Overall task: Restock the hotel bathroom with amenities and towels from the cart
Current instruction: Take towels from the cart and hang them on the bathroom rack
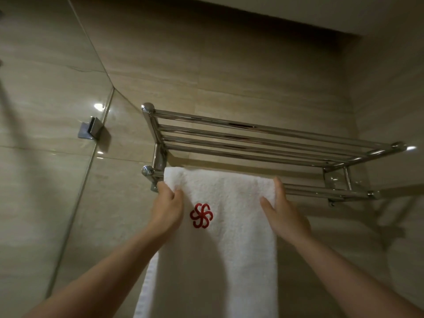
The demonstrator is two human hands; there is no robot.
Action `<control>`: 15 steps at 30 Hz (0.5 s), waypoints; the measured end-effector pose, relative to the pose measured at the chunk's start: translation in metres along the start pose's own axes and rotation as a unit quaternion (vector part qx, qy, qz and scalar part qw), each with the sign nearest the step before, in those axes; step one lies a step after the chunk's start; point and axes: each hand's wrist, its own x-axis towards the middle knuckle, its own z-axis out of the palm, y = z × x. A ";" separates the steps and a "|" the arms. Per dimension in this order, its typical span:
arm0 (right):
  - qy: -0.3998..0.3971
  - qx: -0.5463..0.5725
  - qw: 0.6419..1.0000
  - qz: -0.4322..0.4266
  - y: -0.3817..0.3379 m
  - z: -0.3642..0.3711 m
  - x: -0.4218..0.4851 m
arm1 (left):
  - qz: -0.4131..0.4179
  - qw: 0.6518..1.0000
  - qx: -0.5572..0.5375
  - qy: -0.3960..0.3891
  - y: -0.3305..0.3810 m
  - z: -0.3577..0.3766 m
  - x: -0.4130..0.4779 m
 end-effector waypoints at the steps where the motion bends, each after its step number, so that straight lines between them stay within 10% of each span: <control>1: -0.016 0.098 0.995 0.007 -0.004 0.001 0.001 | 0.005 1.000 0.000 0.016 0.000 -0.002 0.001; 8: 0.122 0.153 0.980 -0.045 -0.019 -0.010 0.038 | 0.180 0.956 0.215 0.083 0.017 -0.025 0.045; 15: 0.016 0.019 1.000 0.016 -0.015 -0.007 0.062 | 0.141 0.889 0.436 0.029 0.027 -0.021 0.070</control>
